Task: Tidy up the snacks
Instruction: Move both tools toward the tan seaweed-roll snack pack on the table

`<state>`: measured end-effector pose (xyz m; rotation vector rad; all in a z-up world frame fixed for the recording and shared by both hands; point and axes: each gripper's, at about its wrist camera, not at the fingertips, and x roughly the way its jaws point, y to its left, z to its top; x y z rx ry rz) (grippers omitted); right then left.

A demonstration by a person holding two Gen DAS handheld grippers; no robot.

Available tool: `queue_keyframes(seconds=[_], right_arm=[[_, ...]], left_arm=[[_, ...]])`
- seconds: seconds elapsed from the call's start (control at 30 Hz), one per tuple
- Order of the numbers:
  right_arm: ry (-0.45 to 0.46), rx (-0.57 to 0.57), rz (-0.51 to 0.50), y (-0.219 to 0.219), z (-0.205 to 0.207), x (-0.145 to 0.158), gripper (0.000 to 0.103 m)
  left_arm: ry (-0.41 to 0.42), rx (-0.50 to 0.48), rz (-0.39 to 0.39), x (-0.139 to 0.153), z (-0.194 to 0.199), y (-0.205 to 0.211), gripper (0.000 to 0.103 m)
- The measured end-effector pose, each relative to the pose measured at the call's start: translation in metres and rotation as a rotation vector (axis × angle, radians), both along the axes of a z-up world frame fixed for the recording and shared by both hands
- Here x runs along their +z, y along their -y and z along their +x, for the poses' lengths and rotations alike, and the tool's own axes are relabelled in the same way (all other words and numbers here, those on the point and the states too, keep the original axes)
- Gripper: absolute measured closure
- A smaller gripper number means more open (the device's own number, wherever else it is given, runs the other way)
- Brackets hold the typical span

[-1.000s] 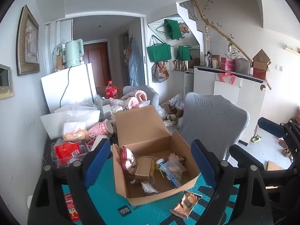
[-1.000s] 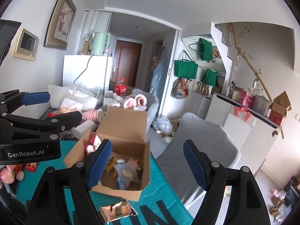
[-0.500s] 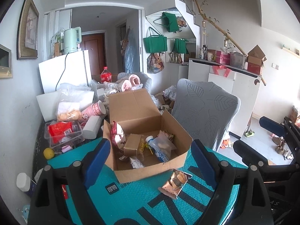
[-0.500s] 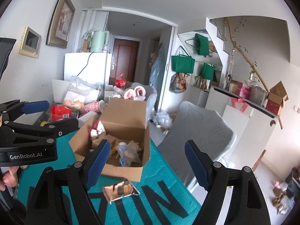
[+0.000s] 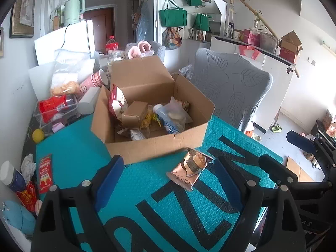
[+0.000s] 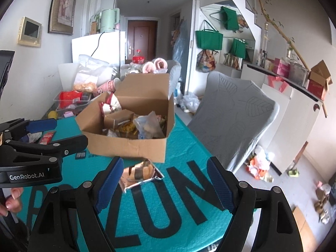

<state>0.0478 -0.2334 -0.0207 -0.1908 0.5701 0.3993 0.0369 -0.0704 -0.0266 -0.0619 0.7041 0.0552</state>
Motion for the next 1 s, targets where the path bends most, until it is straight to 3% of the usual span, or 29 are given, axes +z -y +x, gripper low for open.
queue_keyframes(seconds=[0.57, 1.0], right_arm=[[-0.201, -0.039, -0.034, 0.021, 0.037, -0.077, 0.021], [-0.271, -0.003, -0.082, 0.013, 0.068, -0.106, 0.021]], left_arm=[[-0.188, -0.054, -0.042, -0.086, 0.040, 0.021, 0.014], [-0.295, -0.014, -0.024, -0.129, 0.075, 0.014, 0.015]])
